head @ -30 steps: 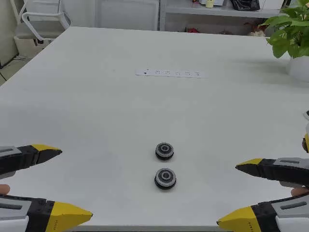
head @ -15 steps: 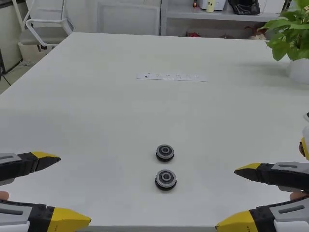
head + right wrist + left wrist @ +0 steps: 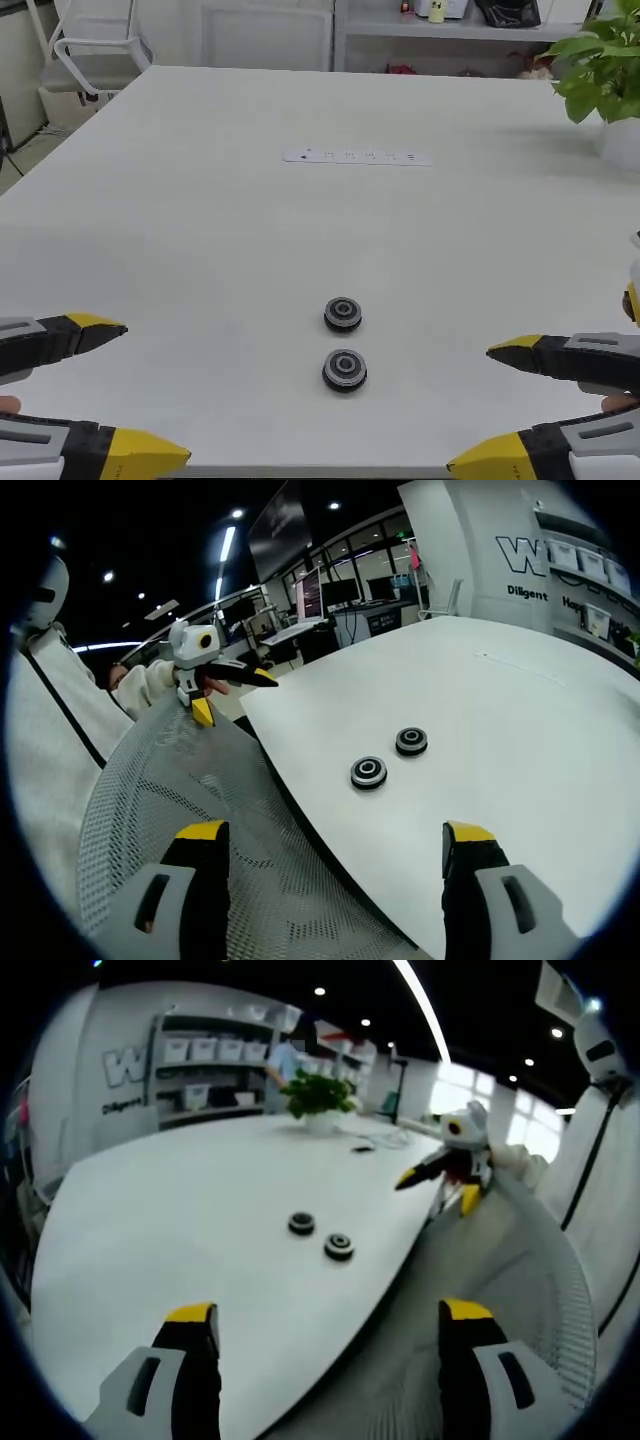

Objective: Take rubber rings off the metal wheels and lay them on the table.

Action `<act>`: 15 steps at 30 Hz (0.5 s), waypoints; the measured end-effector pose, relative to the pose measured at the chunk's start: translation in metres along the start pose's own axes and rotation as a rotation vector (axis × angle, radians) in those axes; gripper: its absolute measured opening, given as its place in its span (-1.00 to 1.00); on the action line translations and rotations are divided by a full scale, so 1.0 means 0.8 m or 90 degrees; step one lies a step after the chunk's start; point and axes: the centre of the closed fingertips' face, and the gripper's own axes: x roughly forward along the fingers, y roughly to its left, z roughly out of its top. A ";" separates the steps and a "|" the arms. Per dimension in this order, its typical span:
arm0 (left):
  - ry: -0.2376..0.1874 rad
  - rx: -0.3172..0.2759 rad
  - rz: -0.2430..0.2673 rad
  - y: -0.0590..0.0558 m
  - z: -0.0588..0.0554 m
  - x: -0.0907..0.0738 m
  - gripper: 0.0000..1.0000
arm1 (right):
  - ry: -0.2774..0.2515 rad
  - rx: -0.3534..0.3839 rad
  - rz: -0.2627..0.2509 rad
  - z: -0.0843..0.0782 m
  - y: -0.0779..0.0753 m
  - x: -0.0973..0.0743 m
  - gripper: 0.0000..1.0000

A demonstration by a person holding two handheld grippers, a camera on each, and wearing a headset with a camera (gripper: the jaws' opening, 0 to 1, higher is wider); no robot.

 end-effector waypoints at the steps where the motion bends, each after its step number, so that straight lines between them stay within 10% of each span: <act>1: 0.000 0.000 0.000 0.000 0.000 0.000 0.85 | 0.000 0.000 0.000 0.000 0.000 0.000 0.68; 15: 0.006 0.003 -0.005 -0.001 -0.001 0.000 0.84 | 0.000 0.000 0.001 0.000 0.000 0.000 0.68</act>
